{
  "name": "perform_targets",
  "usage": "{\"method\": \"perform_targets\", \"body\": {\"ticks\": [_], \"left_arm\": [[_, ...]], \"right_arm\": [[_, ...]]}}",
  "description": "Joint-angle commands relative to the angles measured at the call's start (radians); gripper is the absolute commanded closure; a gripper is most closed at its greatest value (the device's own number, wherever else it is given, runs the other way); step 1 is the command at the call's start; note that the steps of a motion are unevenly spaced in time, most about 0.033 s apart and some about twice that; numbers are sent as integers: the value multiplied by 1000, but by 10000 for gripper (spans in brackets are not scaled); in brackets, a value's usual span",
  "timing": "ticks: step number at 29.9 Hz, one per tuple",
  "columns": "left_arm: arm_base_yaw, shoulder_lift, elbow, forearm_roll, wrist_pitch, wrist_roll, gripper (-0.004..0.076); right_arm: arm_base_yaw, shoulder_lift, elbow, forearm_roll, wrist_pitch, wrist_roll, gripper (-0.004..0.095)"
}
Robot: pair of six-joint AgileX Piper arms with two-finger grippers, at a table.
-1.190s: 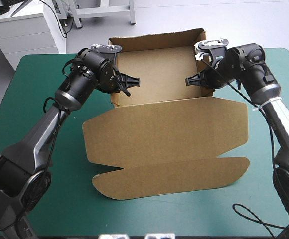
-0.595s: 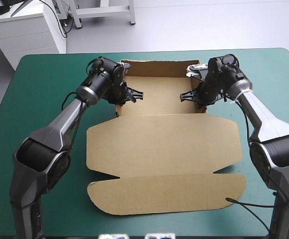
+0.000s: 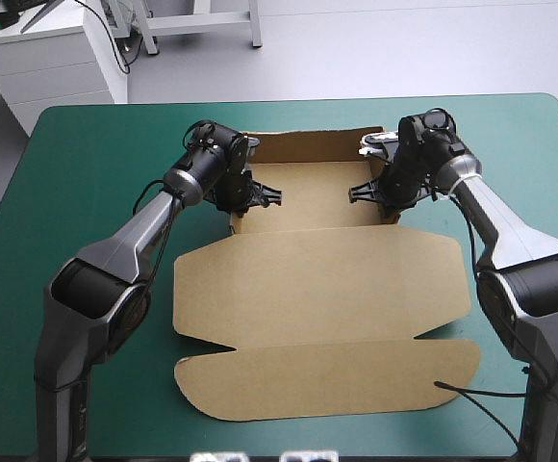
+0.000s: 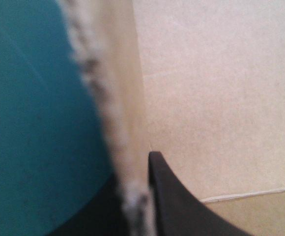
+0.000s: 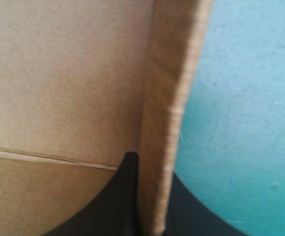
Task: Fold the box
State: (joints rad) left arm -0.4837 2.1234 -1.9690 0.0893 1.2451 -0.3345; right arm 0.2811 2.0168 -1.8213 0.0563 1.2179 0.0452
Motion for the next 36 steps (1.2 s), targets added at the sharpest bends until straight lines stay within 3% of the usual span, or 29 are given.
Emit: {"method": "perform_targets", "body": {"ticks": [1, 4, 9, 15, 17, 21, 31, 36], "left_arm": [[-5, -50, -32, 19, 43, 38, 730], [-5, -48, -32, 10, 43, 43, 704], [-5, -48, -32, 10, 43, 75, 566], [-5, -48, -32, 28, 43, 78, 241], [-5, -48, -32, 30, 43, 78, 186], [-5, -48, -32, 30, 43, 78, 181], [-5, -65, -166, 97, 43, 139, 184], [-5, -121, -284, 161, 43, 139, 211]], "right_arm": [[-2, -57, -30, 2, 28, -23, 919], [-2, -57, -30, 2, 27, -23, 881], [-2, -57, -30, 6, 17, -23, 717], [-2, -57, -30, 6, -6, -34, 408], [-2, -57, -30, 6, -15, -36, 304], [-2, -57, -30, 3, -27, -34, 179], [-2, -57, -196, 3, -86, 1, 179], [-2, -57, -317, 0, -5, 10, 179]]}}
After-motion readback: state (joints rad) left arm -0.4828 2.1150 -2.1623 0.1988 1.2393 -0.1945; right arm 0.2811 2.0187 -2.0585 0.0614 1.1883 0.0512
